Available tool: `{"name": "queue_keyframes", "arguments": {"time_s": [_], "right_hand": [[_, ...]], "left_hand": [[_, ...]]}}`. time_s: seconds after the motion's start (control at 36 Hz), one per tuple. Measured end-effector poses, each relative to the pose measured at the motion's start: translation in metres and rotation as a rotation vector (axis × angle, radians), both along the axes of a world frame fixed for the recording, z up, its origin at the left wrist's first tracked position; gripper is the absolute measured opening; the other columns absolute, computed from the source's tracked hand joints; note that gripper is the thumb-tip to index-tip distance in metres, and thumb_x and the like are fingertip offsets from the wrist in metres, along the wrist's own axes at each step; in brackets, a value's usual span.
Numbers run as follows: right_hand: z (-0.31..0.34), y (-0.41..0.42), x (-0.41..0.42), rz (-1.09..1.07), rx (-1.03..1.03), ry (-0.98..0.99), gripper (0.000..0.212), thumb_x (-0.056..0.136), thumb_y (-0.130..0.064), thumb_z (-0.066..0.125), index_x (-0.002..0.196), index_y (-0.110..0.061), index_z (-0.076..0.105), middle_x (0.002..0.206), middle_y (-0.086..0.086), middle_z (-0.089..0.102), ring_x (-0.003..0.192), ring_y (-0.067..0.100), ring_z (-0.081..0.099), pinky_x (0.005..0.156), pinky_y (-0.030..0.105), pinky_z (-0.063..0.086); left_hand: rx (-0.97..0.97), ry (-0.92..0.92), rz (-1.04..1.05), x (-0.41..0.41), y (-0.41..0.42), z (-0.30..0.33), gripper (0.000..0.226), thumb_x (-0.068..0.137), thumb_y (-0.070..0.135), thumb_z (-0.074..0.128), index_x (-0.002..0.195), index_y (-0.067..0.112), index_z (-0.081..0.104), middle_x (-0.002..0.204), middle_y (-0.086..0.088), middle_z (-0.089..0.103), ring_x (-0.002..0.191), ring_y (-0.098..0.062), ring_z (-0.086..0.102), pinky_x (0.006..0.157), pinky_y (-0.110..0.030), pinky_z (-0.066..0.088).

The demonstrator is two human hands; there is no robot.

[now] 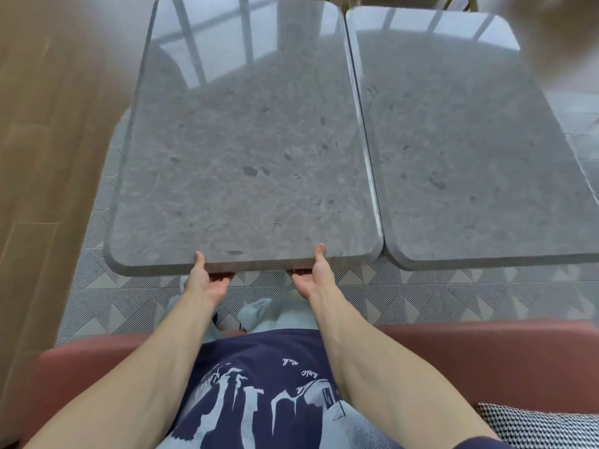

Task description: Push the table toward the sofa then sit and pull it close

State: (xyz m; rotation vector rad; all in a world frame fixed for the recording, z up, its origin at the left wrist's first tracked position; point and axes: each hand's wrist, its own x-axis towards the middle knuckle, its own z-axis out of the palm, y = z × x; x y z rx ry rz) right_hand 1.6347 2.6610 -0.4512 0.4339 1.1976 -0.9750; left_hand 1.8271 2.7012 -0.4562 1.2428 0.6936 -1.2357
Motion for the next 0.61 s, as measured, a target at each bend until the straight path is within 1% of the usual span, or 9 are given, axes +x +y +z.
{"name": "queue_keyframes", "arguments": {"time_s": [0.06,0.19,0.25,0.33,0.36,0.44,0.5,0.56,0.61], "right_hand": [[0.0001,0.0012,-0.0007,-0.001,0.004,0.002,0.052,0.094,-0.036,0.063,0.137,-0.010,0.048,0.133,0.022,0.059,0.120,0.041,0.058,0.103,0.058,0.046],[-0.0020,0.0050,-0.0023,0.001,0.019,0.022,0.052,0.094,-0.035,0.063,0.137,-0.010,0.048,0.134,0.022,0.058,0.120,0.042,0.057,0.102,0.059,0.046],[-0.0003,0.0059,-0.0020,-0.005,0.022,0.026,0.050,0.095,-0.034,0.062,0.136,-0.011,0.048,0.134,0.022,0.058,0.120,0.041,0.058,0.099,0.058,0.048],[-0.0018,0.0070,-0.0023,-0.015,0.017,0.015,0.051,0.095,-0.034,0.061,0.138,-0.009,0.048,0.135,0.022,0.058,0.122,0.041,0.057,0.095,0.056,0.049],[-0.0030,0.0069,-0.0019,-0.009,0.016,0.008,0.052,0.096,-0.035,0.060,0.138,-0.008,0.048,0.135,0.022,0.058,0.122,0.041,0.057,0.097,0.056,0.049],[-0.0047,0.0062,-0.0015,0.001,0.028,-0.003,0.055,0.095,-0.040,0.059,0.139,-0.008,0.050,0.136,0.021,0.058,0.125,0.040,0.056,0.107,0.055,0.044],[-0.0034,0.0045,-0.0021,0.008,0.036,-0.016,0.058,0.093,-0.044,0.062,0.138,-0.009,0.051,0.135,0.020,0.060,0.124,0.038,0.057,0.107,0.053,0.044],[-0.0018,0.0021,-0.0026,0.015,0.047,-0.018,0.062,0.088,-0.047,0.066,0.136,-0.010,0.053,0.133,0.019,0.061,0.121,0.037,0.058,0.106,0.052,0.046],[-0.0018,0.0007,-0.0024,0.014,0.061,-0.013,0.064,0.086,-0.047,0.069,0.136,-0.010,0.053,0.132,0.019,0.062,0.120,0.037,0.059,0.104,0.053,0.047]], "left_hand": [[0.015,-0.009,0.006,-0.0005,0.0016,0.0004,0.048,0.095,0.038,0.061,0.134,0.010,0.052,0.141,-0.013,0.054,0.130,-0.032,0.051,0.106,-0.051,0.043],[0.044,-0.008,0.009,-0.0019,0.0051,0.0003,0.054,0.096,0.038,0.060,0.140,0.009,0.048,0.144,-0.013,0.051,0.132,-0.032,0.050,0.111,-0.051,0.039],[0.047,-0.006,-0.002,-0.0027,0.0061,0.0004,0.052,0.097,0.038,0.059,0.138,0.009,0.049,0.145,-0.013,0.050,0.133,-0.031,0.049,0.111,-0.051,0.039],[0.034,0.016,-0.012,-0.0023,0.0059,-0.0003,0.042,0.098,0.041,0.056,0.128,0.012,0.052,0.145,-0.014,0.049,0.133,-0.031,0.048,0.110,-0.050,0.039],[0.028,0.028,-0.018,-0.0015,0.0053,-0.0002,0.045,0.097,0.043,0.056,0.130,0.012,0.052,0.144,-0.014,0.049,0.132,-0.031,0.048,0.110,-0.049,0.039],[0.040,0.051,-0.030,0.0010,0.0049,-0.0012,0.063,0.092,0.054,0.058,0.138,0.013,0.050,0.140,-0.013,0.051,0.131,-0.030,0.049,0.110,-0.049,0.039],[0.049,0.059,-0.024,0.0029,0.0033,0.0000,0.069,0.088,0.060,0.059,0.140,0.014,0.050,0.139,-0.012,0.052,0.129,-0.030,0.050,0.110,-0.050,0.039],[0.057,0.065,-0.012,0.0034,0.0010,0.0027,0.071,0.087,0.063,0.058,0.141,0.017,0.050,0.139,-0.012,0.053,0.128,-0.031,0.051,0.110,-0.051,0.039],[0.070,0.062,-0.011,0.0031,-0.0004,0.0044,0.072,0.089,0.064,0.055,0.142,0.017,0.048,0.143,-0.013,0.051,0.131,-0.031,0.049,0.111,-0.051,0.038]]}}
